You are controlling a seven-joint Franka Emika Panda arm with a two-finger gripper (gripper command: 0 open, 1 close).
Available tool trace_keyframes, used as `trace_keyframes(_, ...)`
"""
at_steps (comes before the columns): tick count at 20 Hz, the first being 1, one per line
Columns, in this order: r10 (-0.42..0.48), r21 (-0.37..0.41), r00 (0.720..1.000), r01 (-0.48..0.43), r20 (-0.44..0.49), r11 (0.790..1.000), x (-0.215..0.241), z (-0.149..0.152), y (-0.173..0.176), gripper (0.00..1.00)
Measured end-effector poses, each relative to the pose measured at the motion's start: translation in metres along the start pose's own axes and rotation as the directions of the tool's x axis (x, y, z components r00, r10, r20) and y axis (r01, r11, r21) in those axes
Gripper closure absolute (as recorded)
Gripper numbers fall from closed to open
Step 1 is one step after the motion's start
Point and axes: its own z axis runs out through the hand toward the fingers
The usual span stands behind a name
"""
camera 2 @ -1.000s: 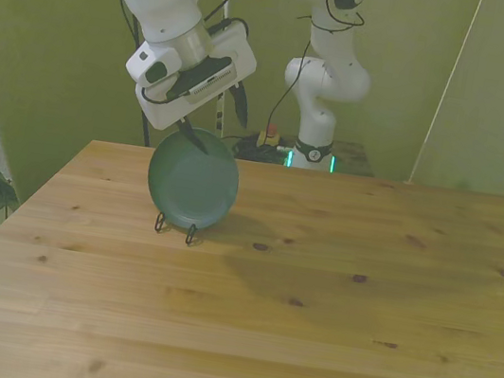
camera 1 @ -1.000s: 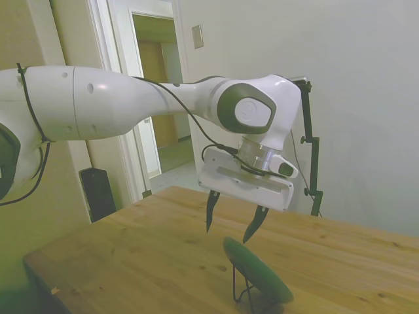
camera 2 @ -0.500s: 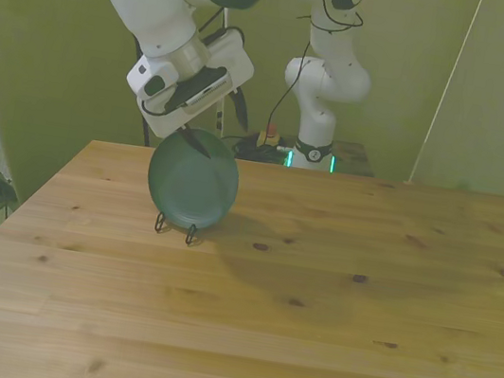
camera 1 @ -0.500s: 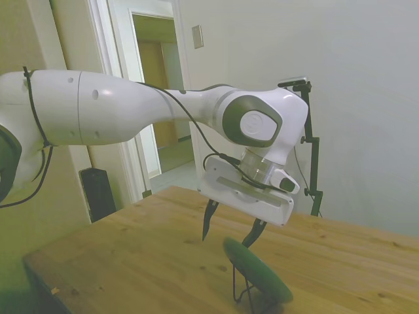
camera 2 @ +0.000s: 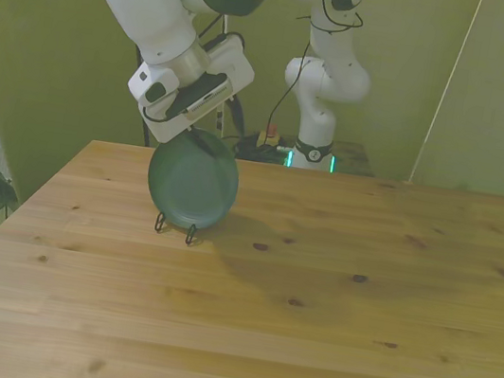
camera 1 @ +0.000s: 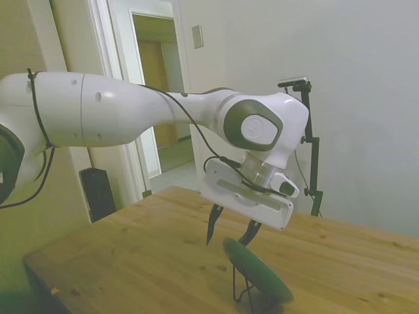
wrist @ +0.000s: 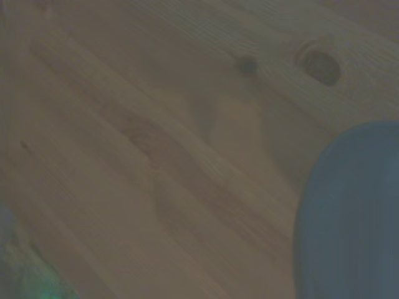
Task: Unload the plate
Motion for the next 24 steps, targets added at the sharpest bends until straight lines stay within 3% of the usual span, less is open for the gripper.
trace_keyframes(13,0.019,0.002,1.0,-0.019,-0.012,1.0,-0.001,-0.001,0.012,1.0)
trace_keyframes(24,0.034,-0.016,0.998,-0.035,-0.06,0.999,-0.003,-0.019,0.01,1.0)
